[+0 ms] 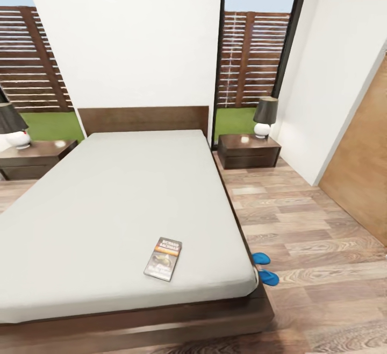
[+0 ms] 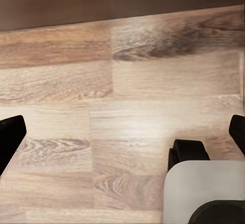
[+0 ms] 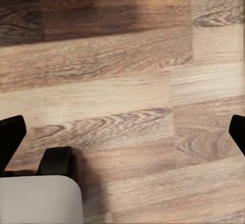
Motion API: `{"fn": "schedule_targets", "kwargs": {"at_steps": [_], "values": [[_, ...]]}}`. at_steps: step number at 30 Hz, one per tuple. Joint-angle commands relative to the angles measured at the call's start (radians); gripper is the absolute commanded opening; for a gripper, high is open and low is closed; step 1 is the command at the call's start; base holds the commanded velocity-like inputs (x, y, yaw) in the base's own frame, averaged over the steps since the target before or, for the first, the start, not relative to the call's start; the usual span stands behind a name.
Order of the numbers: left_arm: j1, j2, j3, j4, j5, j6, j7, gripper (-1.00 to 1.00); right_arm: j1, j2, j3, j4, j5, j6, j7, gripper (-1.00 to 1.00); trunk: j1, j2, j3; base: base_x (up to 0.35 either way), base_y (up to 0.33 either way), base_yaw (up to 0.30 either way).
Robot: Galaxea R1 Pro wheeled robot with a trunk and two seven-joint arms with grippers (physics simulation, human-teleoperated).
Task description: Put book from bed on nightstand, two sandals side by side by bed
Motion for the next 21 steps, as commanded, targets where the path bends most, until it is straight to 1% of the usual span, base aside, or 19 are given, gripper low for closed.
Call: {"fn": "schedule_targets", "kwargs": {"at_steps": [1,5,9,21], "values": [[0.0,0.0,-0.009,0.0,0.007,-0.003,0.002,1.0,-0.001,0.001,-0.009,0.001,0.011,-0.003,0.002,1.0,0.0,0.0,0.0,0.252,-0.03,-0.13],[0.0,0.0,-0.009,0.0,0.007,-0.003,0.002,1.0,-0.001,0.003,-0.009,0.0,0.012,-0.003,0.002,1.0,0.0,0.0,0.002,0.2,-0.021,-0.089],[0.0,-0.001,-0.009,0.0,0.007,-0.004,0.002,1.0,-0.001,0.005,-0.009,0.0,0.013,-0.003,0.002,1.0,0.0,0.0,0.003,0.1,-0.01,-0.043],[0.0,-0.01,-0.008,0.0,0.007,-0.004,0.002,1.0,-0.001,0.007,-0.009,0.0,0.014,-0.004,0.002,1.0,0.0,0.0,0.014,0.031,-0.003,-0.013]]}}
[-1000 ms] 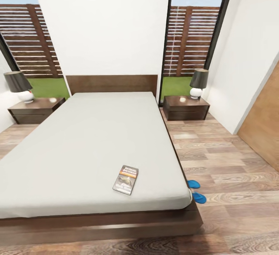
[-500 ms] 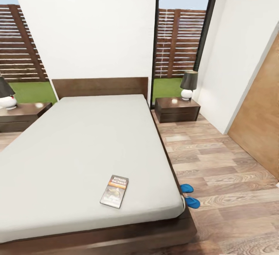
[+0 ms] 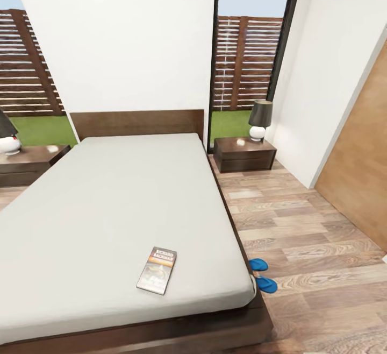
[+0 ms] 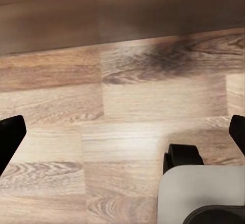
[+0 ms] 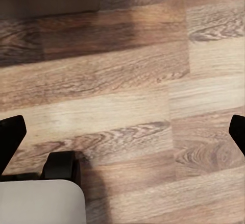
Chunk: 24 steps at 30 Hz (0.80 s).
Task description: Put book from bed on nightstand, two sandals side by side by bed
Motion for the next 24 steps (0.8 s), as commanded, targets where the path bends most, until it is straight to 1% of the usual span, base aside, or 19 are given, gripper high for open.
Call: {"fn": "schedule_targets", "kwargs": {"at_steps": [1,8,14,24], "values": [[0.0,0.0,-0.009,0.0,0.007,-0.003,0.002,1.0,-0.001,-0.001,-0.009,0.001,0.01,-0.003,0.002,1.0,0.0,0.0,0.0,0.04,-0.001,-0.003],[0.0,-0.002,-0.009,0.0,0.007,-0.002,0.002,1.0,-0.001,-0.001,-0.009,0.001,0.01,-0.003,0.002,1.0,0.0,0.0,0.003,0.062,0.0,-0.001],[0.0,-0.014,-0.008,0.0,0.007,-0.002,0.002,1.0,-0.001,-0.001,-0.009,0.001,0.011,-0.003,0.002,1.0,0.0,0.0,0.004,0.026,0.0,0.0],[0.005,-0.021,-0.007,0.0,0.008,-0.002,0.002,1.0,-0.001,-0.001,-0.009,0.001,0.011,-0.003,0.002,1.0,0.0,0.0,0.004,0.006,0.0,0.0]]}}
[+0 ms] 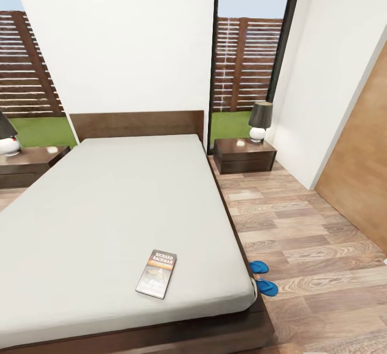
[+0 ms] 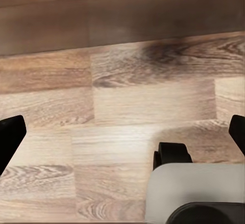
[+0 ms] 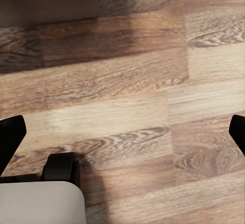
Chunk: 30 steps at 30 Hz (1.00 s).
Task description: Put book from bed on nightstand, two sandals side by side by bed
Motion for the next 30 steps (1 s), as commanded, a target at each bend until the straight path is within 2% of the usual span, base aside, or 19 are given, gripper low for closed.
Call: {"fn": "schedule_targets", "kwargs": {"at_steps": [1,6,10,12,14,15,20,21,24,26,27,28,30], "values": [[0.002,0.0,-0.008,0.0,0.008,-0.002,0.003,1.0,-0.001,0.0,-0.009,0.001,0.01,-0.004,0.002,1.0,0.0,0.0,-0.001,0.002,0.0,0.0],[0.009,0.002,-0.006,0.001,0.01,-0.003,0.004,1.0,-0.001,0.0,-0.009,0.001,0.01,-0.004,0.002,1.0,0.0,0.0,-0.001,0.001,0.0,0.0],[0.04,0.014,-0.001,0.009,0.018,-0.004,0.009,1.0,-0.001,-0.001,-0.009,0.001,0.01,-0.004,0.002,1.0,0.0,0.0,-0.001,0.0,0.0,0.0],[0.067,0.04,0.005,0.015,0.032,-0.005,0.011,1.0,-0.001,-0.001,-0.009,0.001,0.01,-0.004,0.002,1.0,0.0,0.0,-0.001,0.0,0.0,0.0],[0.09,0.083,0.018,0.018,0.059,-0.005,0.012,1.0,-0.001,-0.001,-0.009,0.001,0.01,-0.004,0.002,1.0,0.0,0.0,-0.001,0.0,0.0,0.0],[0.09,0.083,0.018,0.018,0.059,-0.005,0.012,1.0,-0.001,-0.001,-0.009,0.001,0.01,-0.004,0.002,1.0,0.0,0.0,-0.001,0.0,0.0,0.0],[0.123,0.231,0.069,0.024,0.175,-0.007,0.013,1.0,-0.001,-0.001,-0.009,0.001,0.01,-0.004,0.002,1.0,0.0,0.0,-0.001,0.0,0.0,0.0],[0.123,0.231,0.069,0.024,0.175,-0.007,0.013,1.0,-0.001,-0.001,-0.009,0.001,0.01,-0.004,0.002,1.0,0.0,0.0,-0.001,0.0,0.0,0.0],[0.13,0.331,0.091,0.025,0.262,-0.006,0.014,1.0,-0.001,-0.001,-0.009,0.001,0.01,-0.004,0.002,1.0,0.0,0.0,-0.001,0.0,0.0,0.0],[0.132,0.388,0.102,0.026,0.322,-0.004,0.014,1.0,-0.001,-0.001,-0.009,0.001,0.01,-0.004,0.002,1.0,0.0,0.0,-0.001,0.0,0.0,0.0],[0.131,0.413,0.106,0.026,0.35,-0.003,0.015,1.0,-0.001,-0.001,-0.009,0.001,0.01,-0.003,0.002,1.0,0.0,0.0,-0.001,0.0,0.0,0.0],[0.131,0.413,0.106,0.026,0.35,-0.003,0.015,1.0,-0.001,-0.001,-0.009,0.001,0.01,-0.003,0.002,1.0,0.0,0.0,-0.001,0.0,0.0,0.0],[0.129,0.462,0.114,0.025,0.397,-0.001,0.018,1.0,-0.001,-0.001,-0.009,0.001,0.01,-0.004,0.002,1.0,0.0,0.0,-0.001,0.0,0.0,0.0]]}}
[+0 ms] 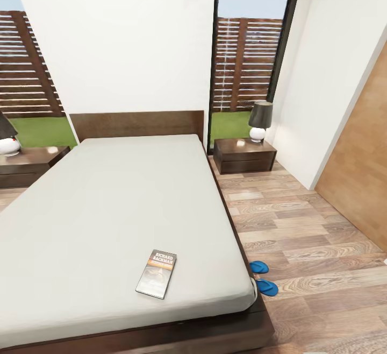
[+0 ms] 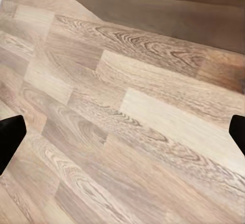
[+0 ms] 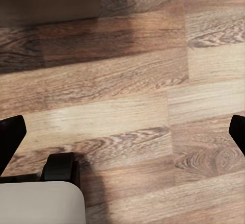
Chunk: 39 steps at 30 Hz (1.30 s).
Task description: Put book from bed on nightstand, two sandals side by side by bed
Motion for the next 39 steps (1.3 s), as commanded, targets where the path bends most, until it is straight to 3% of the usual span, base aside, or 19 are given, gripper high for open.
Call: {"fn": "schedule_targets", "kwargs": {"at_steps": [1,4,5,7,8,11,17,20,23,27,28,32,33,36,37,39], "values": [[0.0,0.002,-0.011,0.0,0.005,-0.002,0.004,1.0,-0.001,0.0,-0.009,0.001,0.01,-0.004,0.002,1.0,0.0,0.0,-0.001,0.0,0.0,0.0],[-0.008,0.074,-0.002,-0.003,0.05,-0.002,0.009,1.0,-0.001,-0.001,-0.009,0.001,0.01,-0.004,0.002,1.0,0.0,0.0,-0.001,0.0,0.0,0.0],[-0.008,0.074,-0.002,-0.003,0.05,-0.002,0.009,1.0,-0.001,-0.001,-0.009,0.001,0.01,-0.004,0.002,1.0,0.0,0.0,-0.001,0.0,0.0,0.0],[-0.02,0.112,0.001,-0.01,0.067,-0.003,0.012,1.0,-0.001,-0.002,-0.009,0.001,0.01,-0.003,0.002,1.0,0.0,0.0,-0.001,0.0,0.0,0.0],[-0.02,0.112,0.001,-0.01,0.067,-0.003,0.012,1.0,-0.001,-0.002,-0.009,0.001,0.01,-0.003,0.002,1.0,0.0,0.0,-0.001,0.0,0.0,0.0],[-0.046,0.15,0.004,-0.043,0.08,-0.002,0.014,1.0,-0.001,-0.003,-0.009,0.001,0.011,-0.004,0.002,1.0,0.0,0.0,-0.001,0.0,0.0,0.0],[-0.124,0.174,0.005,-0.098,0.082,0.001,0.02,1.0,0.0,-0.002,-0.009,0.001,0.01,-0.004,0.002,1.0,0.0,0.0,-0.001,0.017,0.0,0.0],[-0.192,0.179,0.001,-0.128,0.075,0.003,0.02,1.0,0.0,-0.002,-0.009,0.001,0.011,-0.004,0.002,1.0,0.0,0.0,-0.001,0.084,0.028,0.0],[-0.234,0.175,-0.001,-0.163,0.053,0.008,0.019,1.0,0.0,-0.003,-0.009,0.001,0.011,-0.004,0.002,1.0,0.0,0.0,-0.001,0.145,0.081,0.0],[-0.289,0.138,-0.004,-0.287,-0.028,0.059,0.02,1.0,0.0,-0.003,-0.009,0.001,0.01,-0.004,0.002,1.0,0.0,0.0,-0.001,0.205,0.132,0.0],[-0.289,0.138,-0.004,-0.287,-0.028,0.059,0.02,1.0,0.0,-0.003,-0.009,0.001,0.01,-0.004,0.002,1.0,0.0,0.0,-0.001,0.222,0.151,0.0],[-0.332,0.078,-0.006,-0.442,-0.091,0.175,0.023,1.0,0.001,-0.001,-0.008,0.001,0.011,-0.004,0.002,1.0,0.0,0.0,-0.001,0.183,0.136,0.0],[-0.332,0.078,-0.006,-0.442,-0.091,0.175,0.023,1.0,0.001,-0.001,-0.008,0.001,0.011,-0.004,0.002,1.0,0.0,0.0,-0.001,0.137,0.105,0.0],[-0.379,0.031,-0.007,-0.555,-0.125,0.259,0.024,1.0,0.0,-0.001,-0.008,0.001,0.011,-0.004,0.002,1.0,0.0,0.0,-0.001,0.089,0.068,0.0],[-0.379,0.031,-0.007,-0.555,-0.125,0.259,0.024,1.0,0.0,-0.001,-0.008,0.001,0.011,-0.004,0.002,1.0,0.0,0.0,-0.001,0.07,0.054,0.0],[-0.413,-0.014,-0.007,-0.613,-0.154,0.317,0.025,1.0,0.0,-0.001,-0.008,0.001,0.011,-0.004,0.002,1.0,0.0,0.0,-0.001,0.051,0.039,0.0]]}}
